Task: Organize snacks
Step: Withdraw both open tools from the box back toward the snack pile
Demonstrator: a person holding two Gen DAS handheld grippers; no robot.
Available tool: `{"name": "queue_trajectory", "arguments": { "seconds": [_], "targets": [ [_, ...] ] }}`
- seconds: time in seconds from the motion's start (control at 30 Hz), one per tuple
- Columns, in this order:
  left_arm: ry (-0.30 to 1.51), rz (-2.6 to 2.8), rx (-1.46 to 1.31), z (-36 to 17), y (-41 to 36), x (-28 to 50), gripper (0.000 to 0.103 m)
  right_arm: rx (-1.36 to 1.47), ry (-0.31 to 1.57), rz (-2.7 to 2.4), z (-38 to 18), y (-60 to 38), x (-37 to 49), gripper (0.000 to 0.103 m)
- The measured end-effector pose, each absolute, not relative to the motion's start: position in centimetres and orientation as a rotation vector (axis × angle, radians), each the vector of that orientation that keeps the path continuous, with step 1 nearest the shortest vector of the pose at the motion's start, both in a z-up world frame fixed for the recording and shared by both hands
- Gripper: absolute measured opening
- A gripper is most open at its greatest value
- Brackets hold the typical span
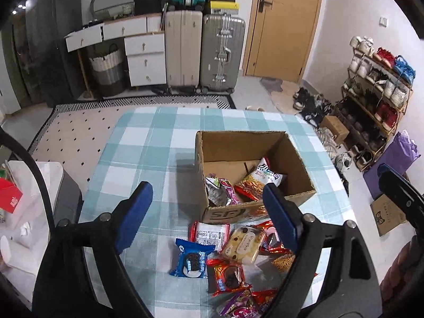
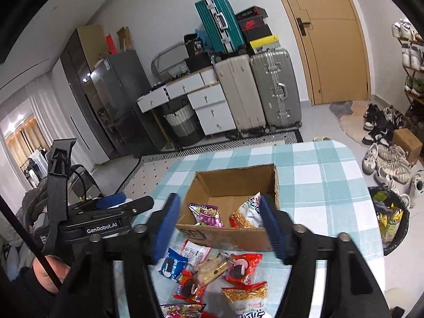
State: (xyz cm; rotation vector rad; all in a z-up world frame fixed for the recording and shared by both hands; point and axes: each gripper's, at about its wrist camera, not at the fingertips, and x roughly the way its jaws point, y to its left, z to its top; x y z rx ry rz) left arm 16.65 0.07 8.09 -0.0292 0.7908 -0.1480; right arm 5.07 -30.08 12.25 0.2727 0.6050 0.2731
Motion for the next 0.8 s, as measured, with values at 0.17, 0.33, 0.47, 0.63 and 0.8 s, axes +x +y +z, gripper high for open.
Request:
{"name": "queue_trajectory", "arguments": {
  "seconds": [0.17, 0.33, 0.47, 0.63, 0.8],
  "targets": [
    [0.684, -0.138, -0.004, 9.8, 1.1, 12.9, 0.088, 0.238, 0.574, 0.268, 12.5, -29.4, 2.6, 0.075],
    [0.653, -0.154, -0.033, 10.2, 1.9, 10.2, 0.089, 0.252, 0.563, 0.267, 11.7, -29.0, 1.1, 0.075],
    [0.610, -0.140, -0.035, 10.3, 2.2, 8.1, 0.096, 0.232, 0.523, 0.227, 10.5, -28.7, -0.7, 0.088],
    [0.558, -0.148, -0.020, 9.6, 2.2, 5.5, 0.102, 0.222, 0.497, 0.224, 8.9, -28.9, -2.6, 0.092],
    [0.530, -0.125, 0.011, 7.9, 2.0, 3.9, 0.102, 0.299, 0.465, 0.207, 6.8, -30.3, -4.7, 0.099]
  ]
}}
